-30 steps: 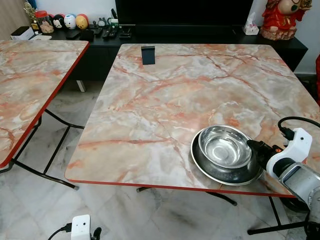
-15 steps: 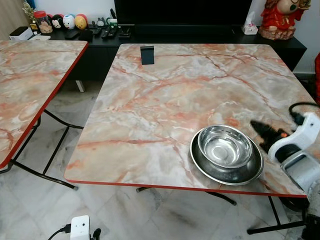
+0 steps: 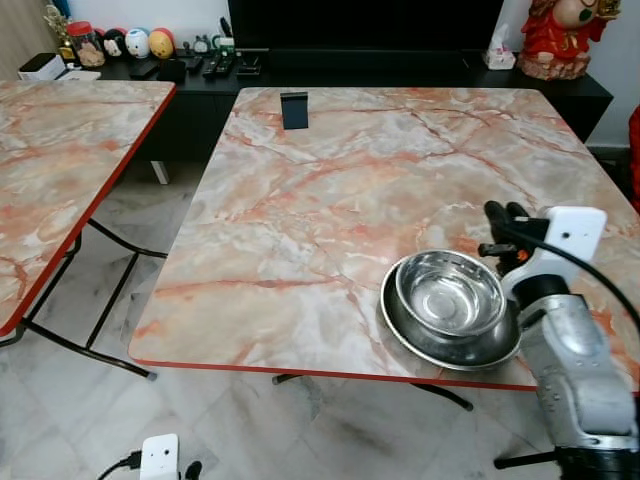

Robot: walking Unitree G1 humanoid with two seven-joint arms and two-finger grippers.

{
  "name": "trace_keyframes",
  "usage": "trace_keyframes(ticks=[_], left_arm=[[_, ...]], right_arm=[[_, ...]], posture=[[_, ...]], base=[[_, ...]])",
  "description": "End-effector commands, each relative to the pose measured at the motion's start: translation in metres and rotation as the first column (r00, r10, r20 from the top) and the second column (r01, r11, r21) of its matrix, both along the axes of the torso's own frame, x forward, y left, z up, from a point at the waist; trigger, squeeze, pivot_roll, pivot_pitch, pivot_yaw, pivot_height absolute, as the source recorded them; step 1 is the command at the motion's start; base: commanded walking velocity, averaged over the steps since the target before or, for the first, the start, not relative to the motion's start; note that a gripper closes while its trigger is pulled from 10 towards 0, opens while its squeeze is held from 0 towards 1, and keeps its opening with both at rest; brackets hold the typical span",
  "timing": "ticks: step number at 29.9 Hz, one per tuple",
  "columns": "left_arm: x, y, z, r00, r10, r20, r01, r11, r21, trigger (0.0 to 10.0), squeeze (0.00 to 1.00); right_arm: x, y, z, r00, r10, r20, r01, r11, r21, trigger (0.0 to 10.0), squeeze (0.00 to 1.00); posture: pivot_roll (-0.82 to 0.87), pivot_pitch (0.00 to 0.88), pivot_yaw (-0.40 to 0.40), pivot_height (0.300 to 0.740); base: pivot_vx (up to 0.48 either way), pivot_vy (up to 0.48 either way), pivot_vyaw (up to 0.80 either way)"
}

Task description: Setting the table

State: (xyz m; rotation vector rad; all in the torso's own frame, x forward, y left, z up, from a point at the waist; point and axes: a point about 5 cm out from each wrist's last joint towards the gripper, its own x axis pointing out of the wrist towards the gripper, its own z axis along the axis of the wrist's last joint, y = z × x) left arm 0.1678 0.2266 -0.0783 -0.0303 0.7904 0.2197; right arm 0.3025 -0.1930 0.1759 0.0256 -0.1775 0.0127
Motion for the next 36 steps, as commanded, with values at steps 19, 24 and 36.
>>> trace_keyframes(ticks=[19,24,36], left_arm=[[-0.008,0.005,-0.002,1.000,0.002,-0.023,-0.002,1.000,0.006,10.0,0.00],[-0.010,0.008,-0.003,1.000,0.006,-0.026,-0.006,1.000,0.002,10.0,0.00],[-0.017,0.024,-0.001,0.999,0.025,-0.040,-0.025,1.000,0.005,10.0,0.00]], right_arm=[[0.006,0.016,-0.027,0.999,0.014,0.046,-0.012,0.999,-0.034,10.0,0.00],[0.009,0.019,-0.027,0.998,0.018,0.055,-0.017,1.000,-0.011,10.0,0.00],[0.010,0.022,-0.027,0.998,0.018,0.057,-0.018,1.000,0.006,10.0,0.00]], posture=[[-0.05,0.015,0.025,0.740],[-0.05,0.008,0.024,0.740],[-0.04,0.028,0.023,0.740]], base=[[0.000,0.000,0.00],[0.000,0.000,0.00],[0.000,0.267,0.00]])
